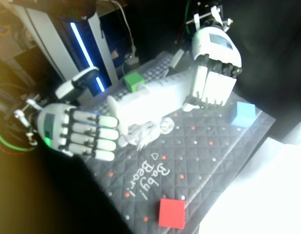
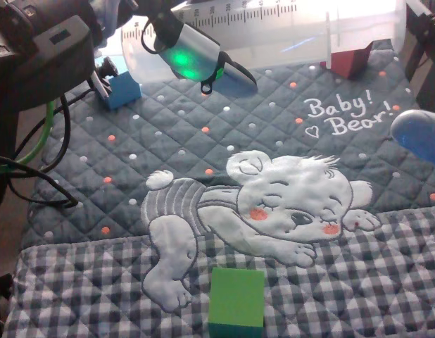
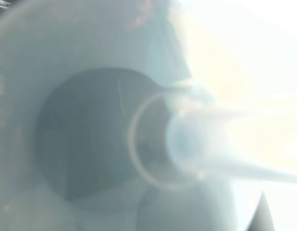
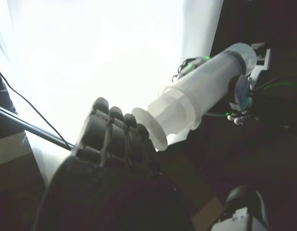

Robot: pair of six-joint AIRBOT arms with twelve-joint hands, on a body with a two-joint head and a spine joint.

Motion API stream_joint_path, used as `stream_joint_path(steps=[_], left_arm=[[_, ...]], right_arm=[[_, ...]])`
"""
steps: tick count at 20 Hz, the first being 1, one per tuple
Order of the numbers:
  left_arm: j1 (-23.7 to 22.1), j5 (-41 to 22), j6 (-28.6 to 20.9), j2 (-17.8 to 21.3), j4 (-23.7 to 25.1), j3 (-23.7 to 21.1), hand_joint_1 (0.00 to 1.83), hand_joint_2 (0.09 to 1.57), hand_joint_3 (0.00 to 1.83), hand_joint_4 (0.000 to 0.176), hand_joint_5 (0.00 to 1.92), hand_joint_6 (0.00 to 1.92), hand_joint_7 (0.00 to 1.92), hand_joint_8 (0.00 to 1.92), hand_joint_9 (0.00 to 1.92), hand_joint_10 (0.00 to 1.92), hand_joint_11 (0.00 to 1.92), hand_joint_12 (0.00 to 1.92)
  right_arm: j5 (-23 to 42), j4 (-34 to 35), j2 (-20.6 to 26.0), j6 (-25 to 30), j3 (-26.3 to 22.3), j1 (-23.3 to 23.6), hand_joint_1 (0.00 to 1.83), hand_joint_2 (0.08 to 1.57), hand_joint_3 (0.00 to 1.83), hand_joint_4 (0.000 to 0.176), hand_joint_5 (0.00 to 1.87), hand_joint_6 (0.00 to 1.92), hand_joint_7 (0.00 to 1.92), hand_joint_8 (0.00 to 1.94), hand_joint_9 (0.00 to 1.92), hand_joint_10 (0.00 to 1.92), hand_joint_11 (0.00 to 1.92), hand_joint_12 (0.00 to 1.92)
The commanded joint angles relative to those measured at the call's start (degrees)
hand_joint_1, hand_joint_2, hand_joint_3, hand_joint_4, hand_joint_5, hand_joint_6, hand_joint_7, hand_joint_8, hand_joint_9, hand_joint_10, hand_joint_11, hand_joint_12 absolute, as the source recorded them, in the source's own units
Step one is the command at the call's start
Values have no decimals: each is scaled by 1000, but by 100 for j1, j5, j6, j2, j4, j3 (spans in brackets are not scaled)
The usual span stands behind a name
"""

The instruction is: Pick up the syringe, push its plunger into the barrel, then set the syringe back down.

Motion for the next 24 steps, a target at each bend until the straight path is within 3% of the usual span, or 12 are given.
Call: stream_joint_path(steps=[1,7,8,13,19,22,24], left_arm=[[-128,-856,-88,-75,-132,-7,1419,943,444,176,1068,1921,1360,1921,1433,1921,1397,1921],[-129,-827,-86,-117,-126,22,1442,944,409,176,1084,1921,1378,1921,1482,1921,1515,1921],[-130,-832,-86,-118,-126,23,1435,952,404,176,1069,1921,1365,1921,1446,1921,1408,1921],[-156,-834,-86,-140,-117,29,1398,983,351,176,1047,1921,1284,1921,1383,1921,1416,1921],[-180,-826,-85,-167,-97,26,1368,983,359,176,1067,1921,1341,1921,1387,1921,1313,1921],[-200,-827,-84,-176,-93,26,1391,971,367,176,1072,1921,1360,1921,1435,1921,1433,1921],[-218,-827,-84,-180,-84,24,1373,969,369,176,1081,1921,1332,1921,1369,1921,1302,1921]], right_arm=[[537,-390,-29,32,0,71,0,802,8,0,2,0,0,0,0,0,0,0],[491,-408,-76,32,23,91,0,779,0,0,0,0,0,0,0,0,0,0],[487,-408,-81,33,25,93,0,789,2,0,0,0,0,0,0,0,0,0],[440,-455,-131,38,58,142,0,760,0,0,1,0,0,0,0,0,8,3],[392,-500,-156,62,64,178,0,733,0,0,0,0,0,0,0,0,0,0],[377,-514,-167,65,67,192,0,724,0,0,0,0,0,0,0,0,0,0],[365,-523,-175,67,71,201,0,723,0,0,0,0,0,0,0,0,0,0]])
